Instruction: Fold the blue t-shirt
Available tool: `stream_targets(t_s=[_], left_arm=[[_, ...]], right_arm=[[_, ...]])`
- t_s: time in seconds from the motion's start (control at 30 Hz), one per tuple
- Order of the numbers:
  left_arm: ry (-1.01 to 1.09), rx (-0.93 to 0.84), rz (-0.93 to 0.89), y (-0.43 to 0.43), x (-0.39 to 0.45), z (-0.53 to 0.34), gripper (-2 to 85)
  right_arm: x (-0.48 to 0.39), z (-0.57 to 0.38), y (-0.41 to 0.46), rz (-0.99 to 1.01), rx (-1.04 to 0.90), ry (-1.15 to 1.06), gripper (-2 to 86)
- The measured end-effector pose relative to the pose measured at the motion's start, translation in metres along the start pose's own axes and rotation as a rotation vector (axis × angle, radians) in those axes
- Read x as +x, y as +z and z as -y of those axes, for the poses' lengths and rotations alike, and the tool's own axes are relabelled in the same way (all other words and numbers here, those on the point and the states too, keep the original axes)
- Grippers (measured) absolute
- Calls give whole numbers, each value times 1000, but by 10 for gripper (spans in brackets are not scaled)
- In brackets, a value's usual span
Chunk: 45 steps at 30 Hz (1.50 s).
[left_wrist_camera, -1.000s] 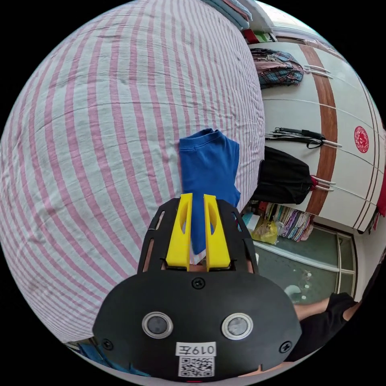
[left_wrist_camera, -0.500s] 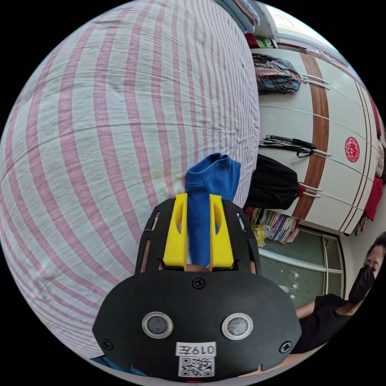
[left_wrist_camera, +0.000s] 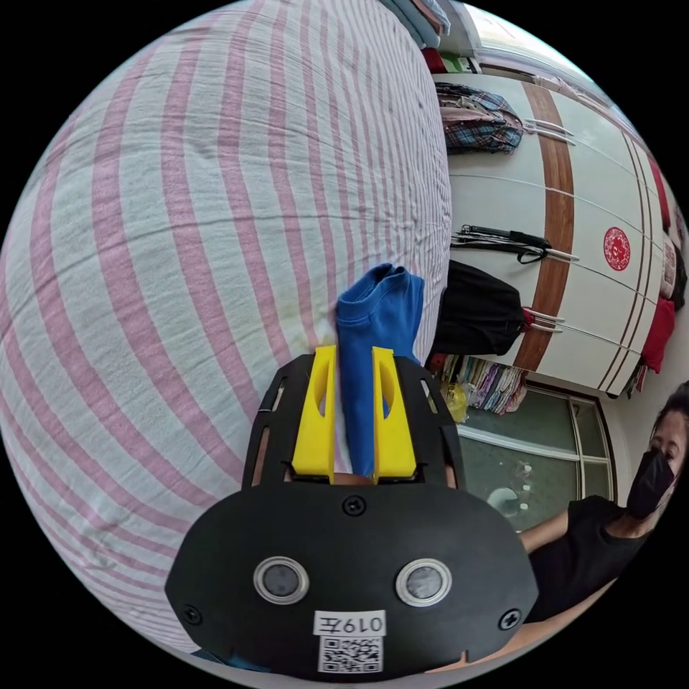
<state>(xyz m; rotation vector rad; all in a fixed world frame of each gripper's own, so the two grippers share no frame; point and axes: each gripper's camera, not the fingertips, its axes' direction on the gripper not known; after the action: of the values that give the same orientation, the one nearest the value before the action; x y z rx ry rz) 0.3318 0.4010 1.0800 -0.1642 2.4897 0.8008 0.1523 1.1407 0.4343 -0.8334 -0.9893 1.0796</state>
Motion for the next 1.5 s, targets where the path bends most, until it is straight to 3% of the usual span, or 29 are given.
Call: stream_targets(t_s=[0.87, 1.1, 1.3, 1.5], left_arm=[[25, -31, -185, 8, -85, 13, 27], [11, -37, -192, 6, -106, 12, 19], [9, 5, -306, -6, -111, -4, 20], [-82, 116, -487, -19, -89, -40, 22]], right_arm=[[86, 52, 121, 204, 112, -10, 70], [95, 101, 140, 187, 64, -64, 5], [67, 156, 140, 150, -26, -86, 1], [-21, 236, 117, 92, -160, -186, -2]])
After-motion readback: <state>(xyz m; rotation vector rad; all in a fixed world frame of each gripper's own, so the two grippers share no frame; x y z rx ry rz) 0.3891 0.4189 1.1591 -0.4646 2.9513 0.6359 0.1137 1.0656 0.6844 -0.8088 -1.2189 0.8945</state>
